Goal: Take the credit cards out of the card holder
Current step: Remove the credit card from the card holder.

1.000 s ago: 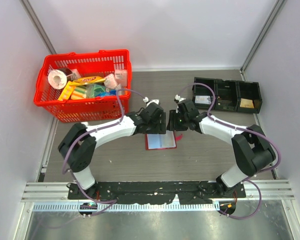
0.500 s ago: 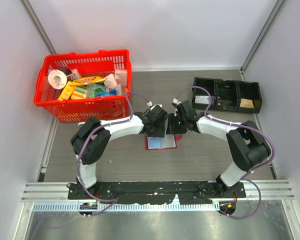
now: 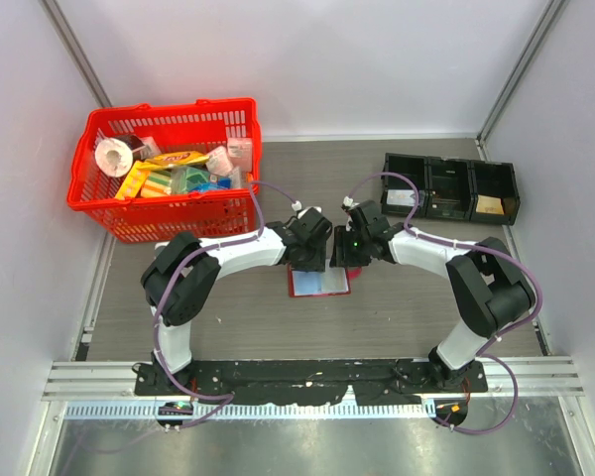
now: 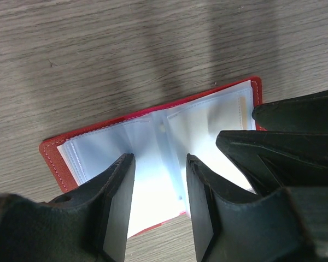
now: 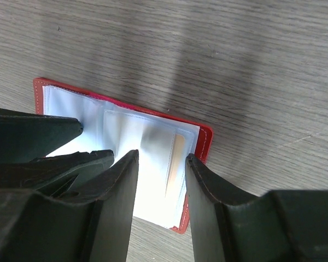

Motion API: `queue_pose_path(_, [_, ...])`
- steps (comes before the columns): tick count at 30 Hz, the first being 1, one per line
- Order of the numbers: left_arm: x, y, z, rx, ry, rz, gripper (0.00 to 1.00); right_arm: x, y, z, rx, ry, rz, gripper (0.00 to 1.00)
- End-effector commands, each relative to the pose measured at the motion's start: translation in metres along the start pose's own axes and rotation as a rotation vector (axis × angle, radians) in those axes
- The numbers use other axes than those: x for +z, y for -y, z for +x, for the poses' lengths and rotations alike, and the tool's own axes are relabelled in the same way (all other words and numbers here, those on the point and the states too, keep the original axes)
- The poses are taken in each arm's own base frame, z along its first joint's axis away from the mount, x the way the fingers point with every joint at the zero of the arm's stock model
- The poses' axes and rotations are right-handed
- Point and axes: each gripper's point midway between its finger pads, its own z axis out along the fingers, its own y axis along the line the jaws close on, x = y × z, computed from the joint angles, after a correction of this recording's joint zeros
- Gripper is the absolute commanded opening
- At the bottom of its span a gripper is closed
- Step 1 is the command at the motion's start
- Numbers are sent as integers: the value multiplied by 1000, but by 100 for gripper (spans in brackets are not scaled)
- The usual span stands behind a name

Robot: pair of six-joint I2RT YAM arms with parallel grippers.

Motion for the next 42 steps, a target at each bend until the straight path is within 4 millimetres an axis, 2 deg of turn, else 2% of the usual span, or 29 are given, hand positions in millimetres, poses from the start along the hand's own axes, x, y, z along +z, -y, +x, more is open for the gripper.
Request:
queue_pose_path(1, [9,-6,10,-8,-36,-20,45,0,2,0,19,1,11,44])
queue_pose_path(12, [17,-3,19,-32,-71,3,44,2,-18,4,50,-8,-104,38])
queue_pose_path(17, [17,-2,20,-37,-72,6,44,-3,-27,-1,58,15,-154,35])
queue_pose_path(23, [16,-3,20,-40,-70,6,44,-11,-9,-7,52,42,-33,38])
queue_pose_path(35, [21,-5,25,-43,-89,-12,41,-16,-2,0,51,28,13,39])
queue_pose_path(42, [22,-6,25,-45,-94,-13,41,-15,-7,4,53,17,-15,39])
